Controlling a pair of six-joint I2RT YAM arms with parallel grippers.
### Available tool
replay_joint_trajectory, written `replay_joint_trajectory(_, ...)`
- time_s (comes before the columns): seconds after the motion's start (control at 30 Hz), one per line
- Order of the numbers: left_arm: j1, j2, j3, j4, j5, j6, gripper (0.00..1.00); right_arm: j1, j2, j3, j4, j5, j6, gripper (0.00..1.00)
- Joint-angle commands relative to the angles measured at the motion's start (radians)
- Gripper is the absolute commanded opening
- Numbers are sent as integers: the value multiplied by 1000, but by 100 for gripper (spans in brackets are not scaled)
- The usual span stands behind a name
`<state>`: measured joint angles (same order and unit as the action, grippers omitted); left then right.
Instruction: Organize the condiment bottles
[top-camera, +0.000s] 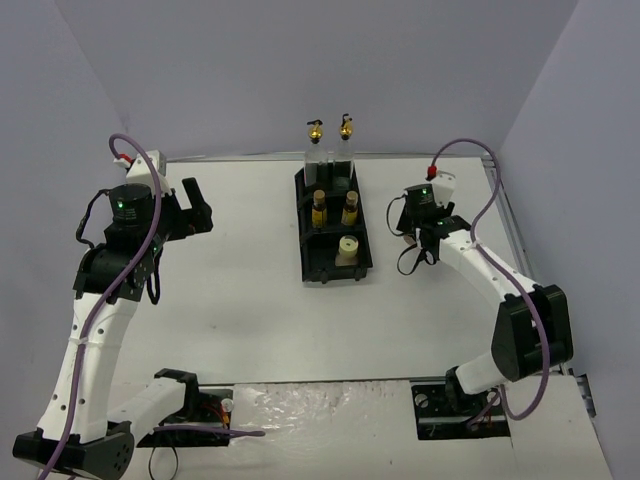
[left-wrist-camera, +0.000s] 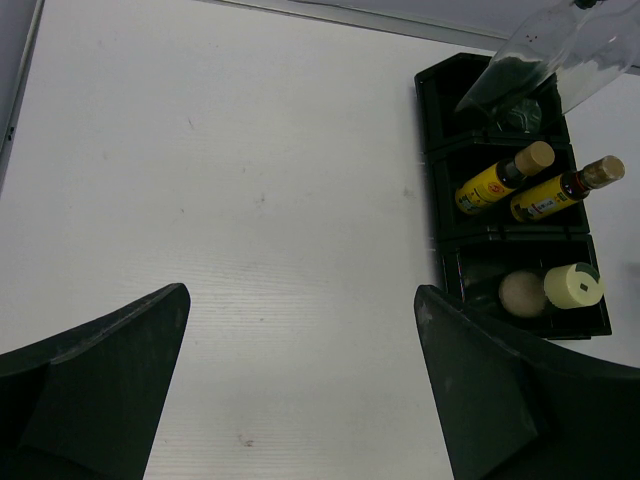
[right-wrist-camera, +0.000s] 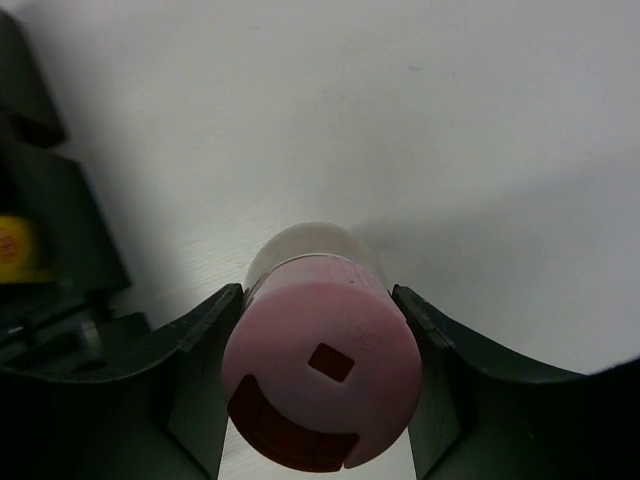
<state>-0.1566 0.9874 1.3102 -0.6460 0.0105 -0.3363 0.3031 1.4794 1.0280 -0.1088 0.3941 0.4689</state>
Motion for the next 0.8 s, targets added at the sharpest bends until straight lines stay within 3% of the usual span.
replay_joint_trajectory(0.0, 8, -1, 12, 63, 2, 0, 92, 118, -85, 134, -42, 28, -29, 0)
replay_joint_trajectory(0.17, 8, 5, 15, 63, 5, -4, 92, 311, -68, 203, -77, 74, -24, 0)
replay_joint_trajectory(0.43, 8, 12, 18, 63, 6, -4, 92, 518, 23, 260, -65, 133, -12, 0)
replay_joint_trajectory(0.77, 8, 7, 15, 60, 3, -4, 92, 627, 184, 331, -41, 160, -14, 0)
